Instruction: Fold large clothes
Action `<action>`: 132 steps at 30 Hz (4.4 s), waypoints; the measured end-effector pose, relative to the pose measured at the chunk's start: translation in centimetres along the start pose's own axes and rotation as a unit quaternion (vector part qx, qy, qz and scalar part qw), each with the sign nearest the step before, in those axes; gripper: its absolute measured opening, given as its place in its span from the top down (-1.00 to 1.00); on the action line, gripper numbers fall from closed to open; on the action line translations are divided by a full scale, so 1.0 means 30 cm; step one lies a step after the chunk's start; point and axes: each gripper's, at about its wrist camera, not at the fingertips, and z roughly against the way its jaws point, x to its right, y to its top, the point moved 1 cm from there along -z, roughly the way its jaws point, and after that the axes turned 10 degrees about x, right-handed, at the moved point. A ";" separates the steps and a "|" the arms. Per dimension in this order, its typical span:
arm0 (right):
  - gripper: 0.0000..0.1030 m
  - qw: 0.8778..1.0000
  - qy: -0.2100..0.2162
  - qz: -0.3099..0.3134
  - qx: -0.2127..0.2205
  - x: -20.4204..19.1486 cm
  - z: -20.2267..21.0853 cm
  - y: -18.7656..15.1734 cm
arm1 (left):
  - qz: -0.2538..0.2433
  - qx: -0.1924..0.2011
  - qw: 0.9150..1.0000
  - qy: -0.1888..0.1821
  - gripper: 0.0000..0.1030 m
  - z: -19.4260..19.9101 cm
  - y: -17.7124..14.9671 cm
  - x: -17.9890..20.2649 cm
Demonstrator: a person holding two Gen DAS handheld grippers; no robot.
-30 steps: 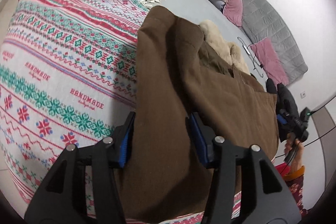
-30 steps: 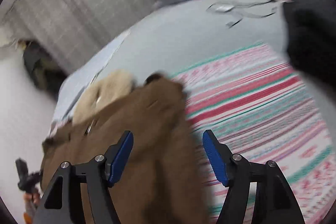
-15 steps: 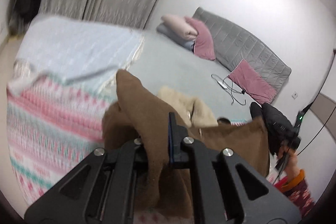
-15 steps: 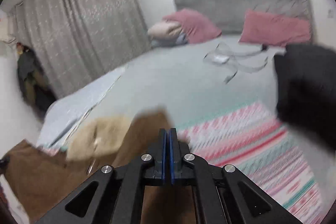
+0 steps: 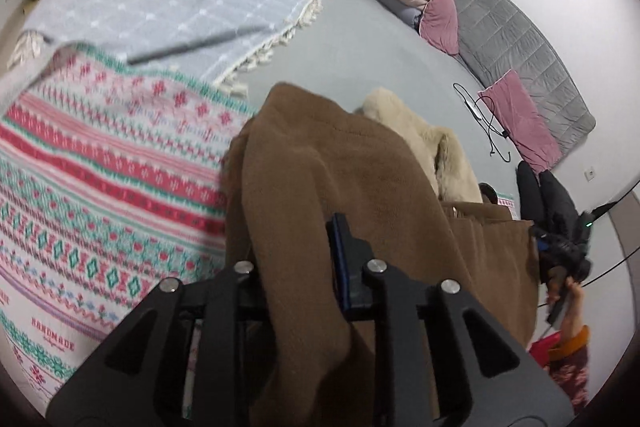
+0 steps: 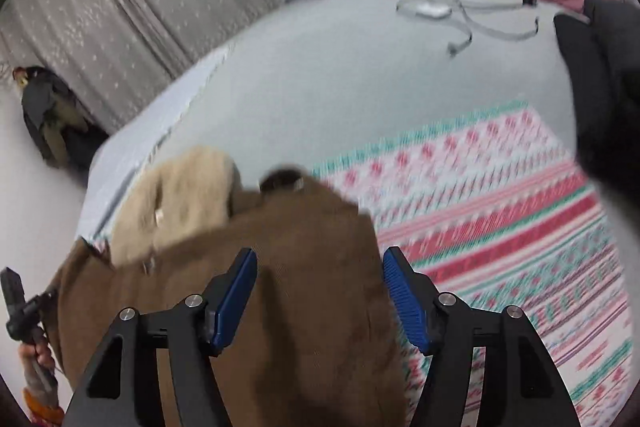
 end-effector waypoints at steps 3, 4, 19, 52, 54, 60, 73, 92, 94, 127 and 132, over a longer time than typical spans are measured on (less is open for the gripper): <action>-0.29 1.000 0.003 -0.027 -0.003 0.027 -0.026 -0.039 | 0.036 -0.019 0.999 -0.015 0.57 -0.013 0.004 -0.018; -0.17 0.999 0.010 -0.036 -0.002 0.033 -0.028 -0.048 | 0.043 -0.020 0.999 -0.018 0.57 0.002 -0.010 -0.015; 0.82 0.966 -0.016 0.070 0.248 -0.198 0.331 0.226 | -0.052 0.197 0.978 -0.034 0.82 0.246 0.171 0.206; -0.45 0.991 -0.017 -0.126 0.038 -0.009 0.335 -0.371 | 0.175 0.009 0.984 -0.040 -0.13 0.211 -0.402 -0.064; -0.46 0.988 -0.016 -0.150 0.033 -0.008 0.339 -0.421 | 0.193 0.010 0.981 -0.027 -0.13 0.181 -0.422 -0.080; -0.50 0.978 -0.003 -0.207 0.019 0.016 0.259 -0.498 | 0.280 0.040 0.958 -0.040 -0.13 0.099 -0.453 -0.153; 0.86 0.948 0.080 -0.247 0.182 0.092 0.405 -0.360 | 0.202 0.165 0.962 -0.084 0.63 0.385 -0.348 0.007; -0.49 0.976 -0.037 -0.195 0.094 0.201 0.484 -0.348 | 0.045 0.043 0.995 0.081 -0.49 0.260 -0.344 -0.005; -0.49 0.980 -0.027 -0.178 0.079 0.199 0.438 -0.341 | 0.047 0.019 0.996 0.071 -0.49 0.172 -0.318 -0.021; -0.34 0.971 0.101 -0.214 -0.043 0.355 0.130 -0.245 | 0.093 -0.025 0.995 0.020 -0.49 0.133 -0.189 -0.142; -0.50 0.954 0.176 -0.228 -0.088 0.352 0.164 -0.324 | 0.095 -0.093 0.990 -0.048 -0.52 0.159 -0.310 -0.163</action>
